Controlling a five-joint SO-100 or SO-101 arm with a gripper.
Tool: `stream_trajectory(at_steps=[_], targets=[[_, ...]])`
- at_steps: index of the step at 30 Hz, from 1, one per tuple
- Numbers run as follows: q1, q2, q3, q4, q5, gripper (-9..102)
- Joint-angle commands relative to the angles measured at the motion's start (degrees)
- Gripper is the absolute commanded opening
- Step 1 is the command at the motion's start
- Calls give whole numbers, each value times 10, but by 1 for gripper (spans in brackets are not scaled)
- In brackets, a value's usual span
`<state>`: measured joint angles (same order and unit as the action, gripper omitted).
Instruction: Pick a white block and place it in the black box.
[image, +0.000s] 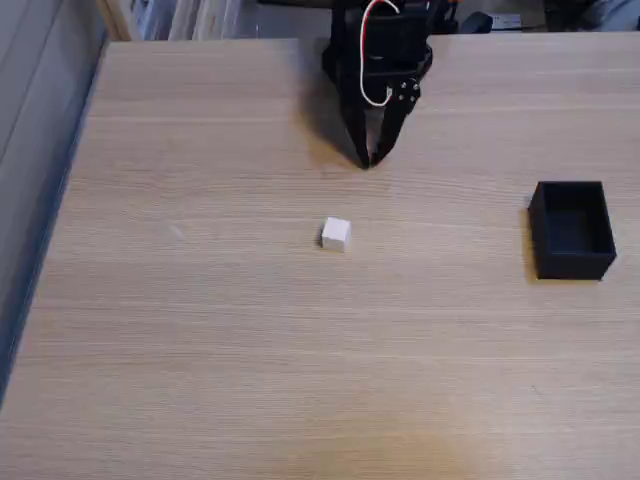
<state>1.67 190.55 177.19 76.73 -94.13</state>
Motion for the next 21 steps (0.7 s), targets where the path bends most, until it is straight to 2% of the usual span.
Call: stream_trajectory(at_steps=[1, 5, 13, 21], targets=[[9, 2, 2, -3, -29, 0], [19, -27, -26, -6, -52, 3], [47, -139, -118, -1, -74, 15], [102, -282, -175, -64, -116, 19]])
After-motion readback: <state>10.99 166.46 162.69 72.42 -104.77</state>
